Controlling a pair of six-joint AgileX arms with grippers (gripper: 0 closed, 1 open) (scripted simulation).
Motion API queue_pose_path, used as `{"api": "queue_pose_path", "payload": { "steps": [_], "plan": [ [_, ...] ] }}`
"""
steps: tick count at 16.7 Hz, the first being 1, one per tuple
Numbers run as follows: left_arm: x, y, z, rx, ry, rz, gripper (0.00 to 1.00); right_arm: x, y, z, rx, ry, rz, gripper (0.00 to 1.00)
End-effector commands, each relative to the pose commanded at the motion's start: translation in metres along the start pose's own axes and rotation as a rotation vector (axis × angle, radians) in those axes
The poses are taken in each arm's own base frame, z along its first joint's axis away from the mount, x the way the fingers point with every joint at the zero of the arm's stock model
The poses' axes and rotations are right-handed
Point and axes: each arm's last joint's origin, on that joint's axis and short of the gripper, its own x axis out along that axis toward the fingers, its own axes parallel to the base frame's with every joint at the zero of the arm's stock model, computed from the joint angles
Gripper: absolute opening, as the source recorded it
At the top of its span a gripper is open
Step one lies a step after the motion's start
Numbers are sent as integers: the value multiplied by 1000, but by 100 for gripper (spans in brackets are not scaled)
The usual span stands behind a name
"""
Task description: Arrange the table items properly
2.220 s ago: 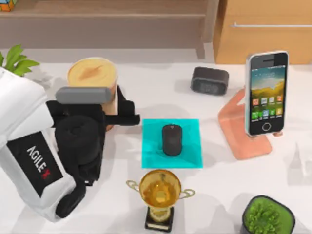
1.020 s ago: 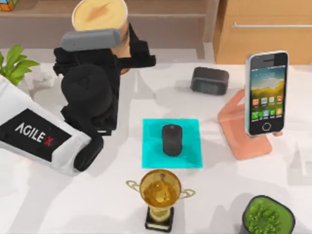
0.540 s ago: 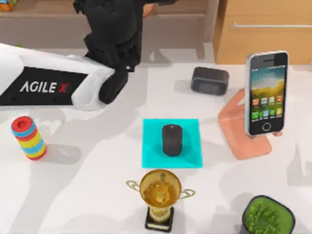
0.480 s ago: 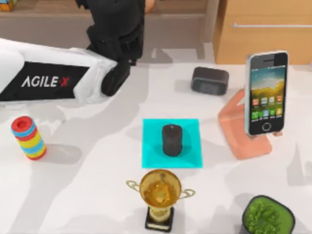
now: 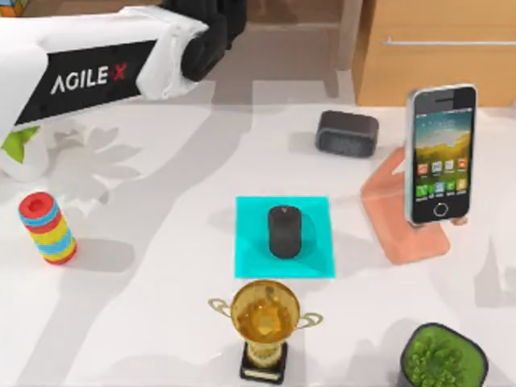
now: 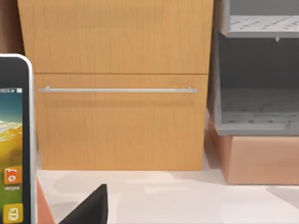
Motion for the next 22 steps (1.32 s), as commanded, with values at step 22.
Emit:
{"api": "queue_pose_path", "payload": {
  "steps": [22],
  "plan": [
    [15,-2,-1,46,82,4,23,0,0,0,0,0,0,100]
  ]
}}
